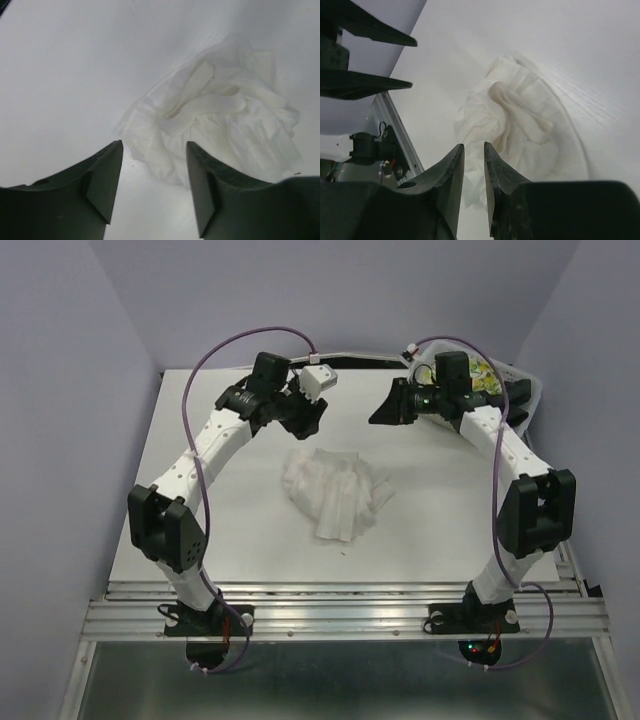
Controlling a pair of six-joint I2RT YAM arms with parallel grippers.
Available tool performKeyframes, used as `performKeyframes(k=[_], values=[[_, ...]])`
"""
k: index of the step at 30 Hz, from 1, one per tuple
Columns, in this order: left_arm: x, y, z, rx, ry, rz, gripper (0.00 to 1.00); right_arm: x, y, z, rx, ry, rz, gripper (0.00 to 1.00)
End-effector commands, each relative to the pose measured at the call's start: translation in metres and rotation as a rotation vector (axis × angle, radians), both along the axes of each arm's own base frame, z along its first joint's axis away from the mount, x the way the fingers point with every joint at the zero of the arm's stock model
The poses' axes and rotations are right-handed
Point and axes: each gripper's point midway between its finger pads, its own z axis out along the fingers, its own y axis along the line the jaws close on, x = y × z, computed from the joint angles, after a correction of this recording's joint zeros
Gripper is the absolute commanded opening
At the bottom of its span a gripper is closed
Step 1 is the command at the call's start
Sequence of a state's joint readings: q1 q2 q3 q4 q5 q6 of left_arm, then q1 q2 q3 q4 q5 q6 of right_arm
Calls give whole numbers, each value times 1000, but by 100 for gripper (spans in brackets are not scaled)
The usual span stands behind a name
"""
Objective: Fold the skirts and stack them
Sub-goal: Fold the skirt
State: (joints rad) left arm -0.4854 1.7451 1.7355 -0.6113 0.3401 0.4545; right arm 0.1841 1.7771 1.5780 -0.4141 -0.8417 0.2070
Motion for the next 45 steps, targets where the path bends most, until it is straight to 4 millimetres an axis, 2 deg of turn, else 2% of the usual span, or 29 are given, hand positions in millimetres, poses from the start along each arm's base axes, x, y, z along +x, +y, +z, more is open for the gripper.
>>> performKeyframes(k=[1, 2, 5, 7, 9, 11, 14, 16, 17, 18, 20, 21, 24, 26, 29, 30, 31, 32, 33, 35, 36, 37, 40, 43, 45], values=[[-46, -23, -26, -225, 231, -44, 55, -67, 40, -12, 62, 45, 237, 28], [-54, -24, -38, -253, 271, -34, 52, -84, 51, -20, 52, 53, 285, 28], [-63, -31, -57, -307, 347, -45, 45, -109, 67, -38, 25, 63, 377, 27], [-66, -37, -61, -354, 393, -68, 43, -111, 72, -46, 25, 69, 400, 27], [-59, -41, -73, -389, 425, -57, 43, -105, 74, -57, 20, 65, 411, 26], [-51, -46, -79, -432, 451, -32, 43, -94, 77, -76, 0, 64, 425, 25], [-27, -43, -115, -461, 539, 64, 43, -76, 77, -106, -31, 91, 411, 25], [-9, -31, -128, -478, 560, 130, 44, -65, 71, -126, -57, 118, 384, 25], [0, -28, -131, -492, 564, 159, 44, -57, 64, -144, -71, 143, 365, 25], [7, -23, -148, -481, 590, 194, 44, -52, 60, -153, -84, 154, 349, 25], [21, -12, -160, -490, 597, 244, 45, -42, 51, -179, -113, 191, 306, 25], [28, -8, -170, -479, 603, 267, 45, -35, 46, -186, -120, 196, 285, 25], [37, -6, -177, -456, 587, 272, 46, -35, 48, -201, -115, 249, 270, 26], [42, -2, -172, -438, 552, 277, 53, -33, 53, -196, -72, 281, 249, 27], [50, 6, -143, -408, 432, 269, 66, -33, 62, -168, 16, 301, 233, 31], [51, 10, -118, -410, 369, 267, 69, -29, 65, -156, 46, 275, 229, 34], [54, 17, -108, -385, 313, 292, 74, -33, 67, -137, 87, 292, 219, 39], [55, 22, -97, -377, 277, 315, 76, -35, 68, -126, 109, 289, 217, 51], [49, 23, -70, -373, 213, 310, 79, -34, 70, -114, 134, 267, 217, 57], [45, 31, -50, -332, 132, 339, 82, -40, 70, -85, 173, 256, 205, 64], [35, 34, -35, -318, 110, 358, 82, -41, 70, -75, 180, 244, 200, 71], [28, 28, -33, -278, 92, 396, 82, -43, 69, -57, 187, 220, 181, 75], [-2, 15, -29, -224, 97, 450, 83, -43, 65, -32, 189, 177, 129, 82], [-27, 2, -35, -208, 102, 521, 84, -32, 47, -9, 184, 122, 24, 88], [-38, -1, -49, -184, 126, 564, 84, -23, 28, 0, 174, 89, -48, 93]])
